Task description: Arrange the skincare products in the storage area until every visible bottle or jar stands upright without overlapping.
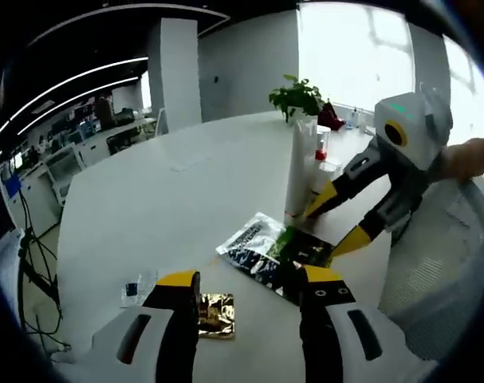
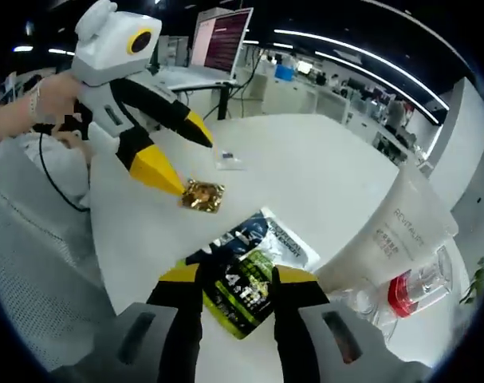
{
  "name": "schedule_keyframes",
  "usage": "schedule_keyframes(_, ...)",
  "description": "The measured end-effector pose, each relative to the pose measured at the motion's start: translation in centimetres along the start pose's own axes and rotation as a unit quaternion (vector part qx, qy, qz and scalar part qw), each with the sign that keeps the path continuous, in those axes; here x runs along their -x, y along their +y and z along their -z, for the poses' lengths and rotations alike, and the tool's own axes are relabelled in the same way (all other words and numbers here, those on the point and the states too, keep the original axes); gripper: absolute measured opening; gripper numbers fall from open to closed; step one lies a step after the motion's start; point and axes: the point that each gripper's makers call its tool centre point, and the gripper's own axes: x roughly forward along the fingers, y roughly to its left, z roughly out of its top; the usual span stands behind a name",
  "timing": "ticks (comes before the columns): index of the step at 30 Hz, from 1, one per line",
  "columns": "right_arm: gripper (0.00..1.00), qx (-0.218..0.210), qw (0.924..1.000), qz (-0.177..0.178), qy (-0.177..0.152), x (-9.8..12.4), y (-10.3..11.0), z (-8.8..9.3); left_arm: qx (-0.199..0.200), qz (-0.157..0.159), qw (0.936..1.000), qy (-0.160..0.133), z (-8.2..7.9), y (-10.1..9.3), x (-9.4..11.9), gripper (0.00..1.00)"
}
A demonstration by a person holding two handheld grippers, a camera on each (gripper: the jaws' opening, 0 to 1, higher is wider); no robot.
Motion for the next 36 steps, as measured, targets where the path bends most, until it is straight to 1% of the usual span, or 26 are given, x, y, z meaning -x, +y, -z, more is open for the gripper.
schedule_keyframes(4,0.42,0.003,0.9997,0.018,-0.015,1.7,-0.2,-0.9,0.006,-0.004,1.0000,-0.005,-0.1,-0.4,0.8,0.51)
schedule_keyframes(8,0.47,-0.004,0.9988,0.032,-0.036,3.9,0.1,-1.7,0.012,-0.011,0.9998,-0.008,0.1,0.4,1.5,0.55)
schedule_keyframes(13,0.57,-0.003,0.9974,0.059,-0.042,5.9,-0.1,-1.9,0.011,-0.013,0.9998,-0.011,0.1,-0.3,2.3,0.57)
schedule_keyframes(17,0.64,-0.034,0.9953,0.080,-0.044,7.2,-1.1,-1.2,0.014,-0.017,0.9997,-0.013,0.1,-0.6,2.9,0.60)
schedule_keyframes(21,0.72,-0.048,0.9940,0.095,-0.026,7.9,-1.8,0.4,0.024,-0.019,0.9995,-0.013,0.5,-1.2,3.6,0.61)
schedule_keyframes(24,0.72,-0.062,0.9918,0.107,-0.031,8.1,-2.3,1.0,0.028,-0.025,0.9992,-0.012,0.8,-1.2,3.9,0.64)
schedule_keyframes(27,0.76,-0.080,0.9896,0.116,-0.030,8.4,-2.7,1.9,0.036,-0.033,0.9988,-0.010,1.2,-1.3,4.4,0.67)
schedule_keyframes(31,0.84,-0.099,0.9882,0.114,-0.026,8.3,-3.1,2.9,0.048,-0.043,0.9978,-0.016,1.3,-1.6,5.0,0.72)
schedule_keyframes(33,0.86,-0.114,0.9864,0.116,-0.026,8.2,-3.3,3.3,0.054,-0.041,0.9976,-0.014,1.5,-1.9,5.2,0.74)
schedule_keyframes(34,0.87,-0.126,0.9855,0.110,-0.030,8.2,-3.1,3.4,0.051,-0.041,0.9978,-0.006,1.6,-2.1,5.4,0.74)
schedule_keyframes(36,0.89,-0.131,0.9848,0.109,-0.032,8.3,-3.0,3.6,0.042,-0.048,0.9980,-0.006,1.4,-2.2,5.7,0.77)
